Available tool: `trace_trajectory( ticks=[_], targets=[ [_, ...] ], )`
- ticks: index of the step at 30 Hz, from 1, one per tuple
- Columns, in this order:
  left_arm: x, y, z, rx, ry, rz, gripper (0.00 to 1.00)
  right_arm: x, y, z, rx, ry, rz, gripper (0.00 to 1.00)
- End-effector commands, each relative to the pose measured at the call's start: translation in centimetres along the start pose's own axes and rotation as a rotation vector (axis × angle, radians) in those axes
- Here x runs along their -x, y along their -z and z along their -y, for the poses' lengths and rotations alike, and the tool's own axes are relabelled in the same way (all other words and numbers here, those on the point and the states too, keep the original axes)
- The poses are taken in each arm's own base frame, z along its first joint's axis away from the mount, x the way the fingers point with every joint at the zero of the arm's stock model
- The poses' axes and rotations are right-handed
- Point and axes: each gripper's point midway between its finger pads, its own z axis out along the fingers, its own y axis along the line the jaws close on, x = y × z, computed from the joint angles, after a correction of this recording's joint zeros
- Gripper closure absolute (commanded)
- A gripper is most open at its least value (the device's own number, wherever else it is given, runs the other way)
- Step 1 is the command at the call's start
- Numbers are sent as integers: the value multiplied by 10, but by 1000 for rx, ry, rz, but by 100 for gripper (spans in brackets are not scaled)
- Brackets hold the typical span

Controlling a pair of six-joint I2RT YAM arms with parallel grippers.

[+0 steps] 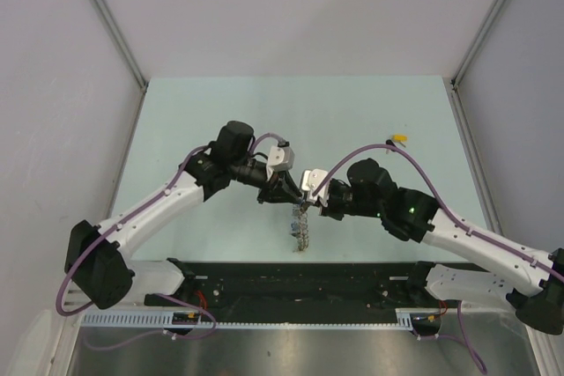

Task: Put the keys on the keyring

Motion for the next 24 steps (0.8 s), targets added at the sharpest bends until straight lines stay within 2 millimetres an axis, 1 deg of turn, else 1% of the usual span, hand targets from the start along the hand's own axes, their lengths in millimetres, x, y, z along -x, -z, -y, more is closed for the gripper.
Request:
trace_trajectory(
  ticks=[1, 2, 3, 5, 8, 10, 11, 12, 13, 14, 15, 16, 17, 18, 19, 20, 22, 24],
  targets=[
    [11, -1, 11, -57, -25, 10, 80, 38, 7, 11, -26, 34, 106, 100],
    [10, -1, 11, -57, -24, 8, 84, 39, 7, 10, -26, 35, 106, 100],
    [10, -1, 11, -56, -23, 7, 93, 38, 7, 11, -28, 34, 105, 100],
    [10, 0, 12, -55, -24, 7, 100, 38, 8, 11, -30, 34, 105, 100],
    [12, 1, 12, -39, -18, 12, 99, 37, 10, 12, -38, 31, 96, 100],
    [16, 3, 5, 11, -29, 24, 100, 34, 12, 13, -48, 26, 85, 100],
    [15, 6, 6, 34, 7, 36, 99, 32, 14, 13, -52, 23, 77, 100],
    [25, 9, 1, 66, -10, 92, 99, 28, 16, 13, -60, 15, 62, 100],
    [28, 12, -1, 83, 0, 115, 99, 28, 17, 14, -64, 12, 60, 100],
    [23, 14, 0, 93, 69, 131, 100, 26, 19, 13, -65, 8, 53, 100],
    [35, 22, -5, 127, 33, 183, 100, 25, 21, 13, -67, 5, 52, 100],
    [39, 25, -7, 140, 35, 208, 100, 24, 21, 12, -67, -3, 51, 100],
    [37, 28, -7, 155, 75, 224, 100, 24, 21, 12, -68, -6, 54, 100],
    [43, 31, -10, 181, 66, 248, 100, 24, 21, 10, -64, -9, 55, 100],
    [47, 33, -9, 189, 62, 264, 100, 23, 21, 10, -66, -17, 59, 100],
    [46, 34, -8, 193, 88, 274, 100, 23, 20, 9, -66, -20, 63, 100],
    [55, 37, -8, 215, 76, 309, 100, 22, 17, 6, -58, -25, 66, 100],
    [58, 39, -10, 232, 94, 325, 100, 20, 15, 5, -64, -30, 65, 100]
  ],
)
